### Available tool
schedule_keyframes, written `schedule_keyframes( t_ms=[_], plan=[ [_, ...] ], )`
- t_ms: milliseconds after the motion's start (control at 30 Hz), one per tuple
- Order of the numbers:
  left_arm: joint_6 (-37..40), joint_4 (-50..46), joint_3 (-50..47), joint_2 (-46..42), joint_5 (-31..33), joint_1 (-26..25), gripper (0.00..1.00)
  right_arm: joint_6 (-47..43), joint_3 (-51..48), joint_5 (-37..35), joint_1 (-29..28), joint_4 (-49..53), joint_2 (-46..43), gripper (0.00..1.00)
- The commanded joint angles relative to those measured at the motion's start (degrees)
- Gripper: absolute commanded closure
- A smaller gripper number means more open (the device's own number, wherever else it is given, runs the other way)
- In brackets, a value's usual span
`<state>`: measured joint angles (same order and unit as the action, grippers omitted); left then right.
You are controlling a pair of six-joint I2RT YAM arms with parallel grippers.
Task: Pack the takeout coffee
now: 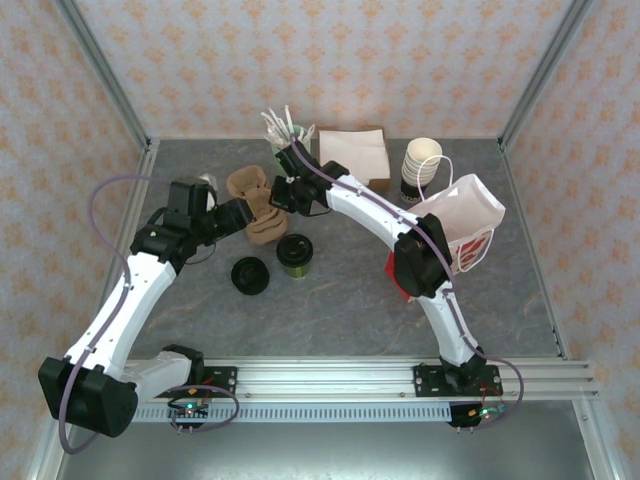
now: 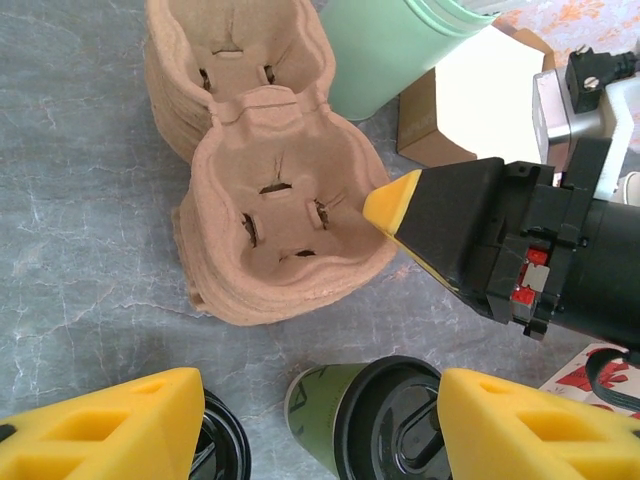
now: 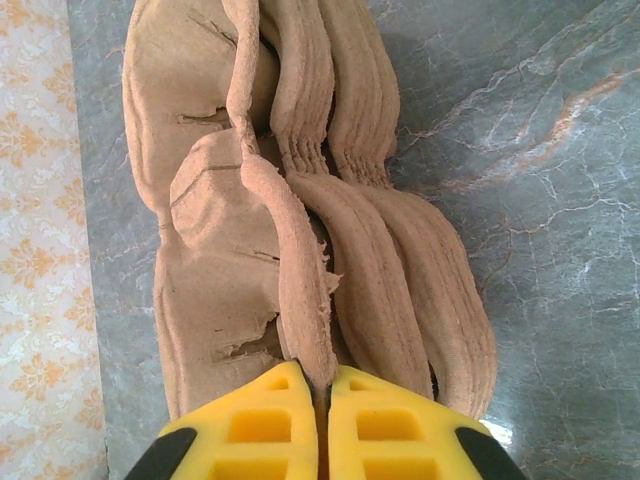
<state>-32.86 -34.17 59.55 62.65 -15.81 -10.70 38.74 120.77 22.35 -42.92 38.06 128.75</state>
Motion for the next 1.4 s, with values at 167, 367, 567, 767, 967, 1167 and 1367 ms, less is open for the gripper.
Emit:
schedule_keyframes(
  t_ms=[167, 367, 567, 767, 967, 1167, 1367],
  plan=[
    [6.63, -6.39, 7.69, -3.14, 0.75, 0.68, 0.35, -4.19, 1.70, -0.79, 0.11, 1.35, -8.19, 1.00],
    [12.32, -9.64, 15.69, -4.33, -2.28, 0.61, 0.35, -8.91, -0.69, -2.30, 0.11, 2.92, -16.10, 1.00],
    [18.26, -11.01, 23.24, -4.01, -7.19, 0.29, 0.33, -14.16, -3.07, -2.89, 0.11, 5.53, -24.16, 1.00],
    [24.83, -14.81, 31.81, 0.52, -8.35, -3.53, 0.33, -20.35, -6.35, -4.42, 0.10, 10.63, -32.55, 1.00],
    [32.23, -20.06, 40.41, 7.20, -5.39, -11.72, 0.34, -24.49, -12.04, -3.57, 0.11, 14.26, -41.09, 1.00],
    [34.80, -26.38, 48.99, 15.65, -7.40, -16.08, 0.38, -25.55, -17.53, -1.75, 0.11, 16.34, -48.07, 1.00],
    [35.68, -30.93, 53.01, 21.68, -6.39, -20.52, 0.40, -24.87, -21.85, -2.89, 0.11, 17.33, -52.74, 1.00]
  ],
)
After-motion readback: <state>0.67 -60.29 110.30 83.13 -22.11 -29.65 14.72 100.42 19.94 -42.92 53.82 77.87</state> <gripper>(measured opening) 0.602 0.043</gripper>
